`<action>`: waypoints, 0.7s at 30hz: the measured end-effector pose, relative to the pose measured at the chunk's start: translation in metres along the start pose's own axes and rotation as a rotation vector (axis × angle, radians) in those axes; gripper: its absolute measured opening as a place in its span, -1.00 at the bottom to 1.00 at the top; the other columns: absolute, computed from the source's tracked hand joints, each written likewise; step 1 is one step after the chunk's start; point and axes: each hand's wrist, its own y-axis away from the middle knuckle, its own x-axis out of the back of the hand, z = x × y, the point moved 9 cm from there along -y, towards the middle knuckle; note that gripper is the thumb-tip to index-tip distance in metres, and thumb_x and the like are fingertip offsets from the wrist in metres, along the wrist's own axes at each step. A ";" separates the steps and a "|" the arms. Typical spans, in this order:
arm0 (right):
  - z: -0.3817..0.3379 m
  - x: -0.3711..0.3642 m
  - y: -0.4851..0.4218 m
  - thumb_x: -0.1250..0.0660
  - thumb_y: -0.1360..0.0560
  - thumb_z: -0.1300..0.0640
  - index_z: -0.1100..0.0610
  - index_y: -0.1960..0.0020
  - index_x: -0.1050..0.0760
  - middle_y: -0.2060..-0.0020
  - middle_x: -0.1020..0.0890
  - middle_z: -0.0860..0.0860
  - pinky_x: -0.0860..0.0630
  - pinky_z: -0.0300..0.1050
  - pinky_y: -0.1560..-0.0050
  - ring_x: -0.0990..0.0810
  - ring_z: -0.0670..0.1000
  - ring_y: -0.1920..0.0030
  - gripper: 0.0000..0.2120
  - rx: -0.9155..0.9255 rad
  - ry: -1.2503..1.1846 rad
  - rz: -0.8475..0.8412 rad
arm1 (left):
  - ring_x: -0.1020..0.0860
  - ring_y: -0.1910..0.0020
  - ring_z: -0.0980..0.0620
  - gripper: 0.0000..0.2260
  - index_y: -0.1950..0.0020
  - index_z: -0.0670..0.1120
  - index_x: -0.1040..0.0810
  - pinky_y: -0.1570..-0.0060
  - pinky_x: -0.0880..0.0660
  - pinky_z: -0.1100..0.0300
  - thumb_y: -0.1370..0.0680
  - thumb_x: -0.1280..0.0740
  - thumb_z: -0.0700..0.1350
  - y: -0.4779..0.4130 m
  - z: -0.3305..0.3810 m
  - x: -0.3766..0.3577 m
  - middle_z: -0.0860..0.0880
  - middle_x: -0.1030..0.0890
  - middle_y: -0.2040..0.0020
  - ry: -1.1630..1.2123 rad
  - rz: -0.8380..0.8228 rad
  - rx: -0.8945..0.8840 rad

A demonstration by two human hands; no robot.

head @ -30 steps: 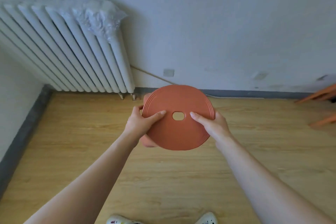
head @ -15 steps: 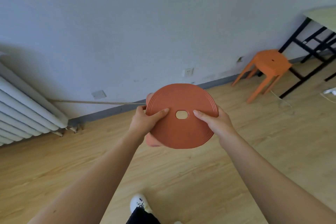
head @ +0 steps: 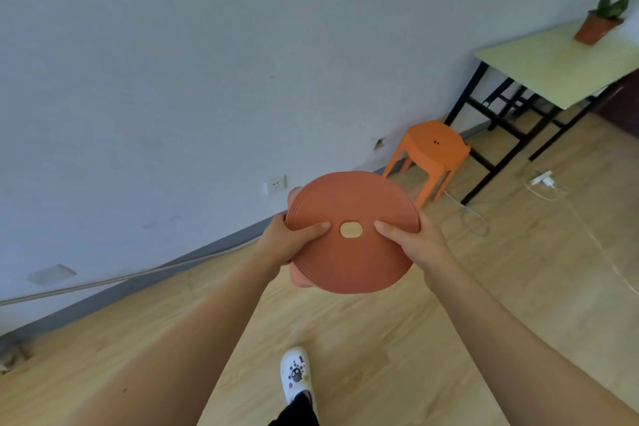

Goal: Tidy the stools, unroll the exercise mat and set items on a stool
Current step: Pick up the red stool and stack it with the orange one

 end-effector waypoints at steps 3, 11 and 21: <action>-0.015 0.021 -0.064 -0.59 -0.28 0.01 -0.07 -0.38 -0.41 -0.20 -0.57 -0.04 -0.52 0.12 -0.19 -0.55 0.05 -0.17 -0.29 -0.024 0.000 -0.003 | -0.56 -0.13 -0.04 -0.19 -0.36 -0.04 -0.40 -0.10 -0.55 -0.05 -0.21 -0.56 0.23 -0.056 0.032 -0.026 -0.01 -0.57 -0.21 -0.015 -0.029 0.031; -0.040 0.073 -0.209 -0.57 -0.32 0.08 0.01 -0.44 -0.33 -0.24 -0.53 0.02 -0.51 0.17 -0.19 -0.54 0.09 -0.18 -0.24 -0.055 0.015 -0.048 | -0.54 -0.13 -0.01 -0.30 -0.35 0.03 -0.40 -0.10 -0.53 -0.03 -0.29 -0.53 0.19 -0.175 0.096 -0.099 0.03 -0.55 -0.20 -0.076 -0.136 0.114; -0.012 0.100 -0.445 -0.56 -0.33 0.10 -0.12 -0.26 -0.42 -0.05 -0.60 -0.12 -0.52 -0.22 0.17 -0.59 -0.15 0.04 -0.42 -0.132 0.085 -0.345 | -0.56 -0.06 0.04 -0.36 -0.29 0.01 -0.44 0.09 -0.51 0.09 -0.30 -0.54 0.16 -0.338 0.108 -0.186 0.04 -0.58 -0.14 0.098 0.077 0.320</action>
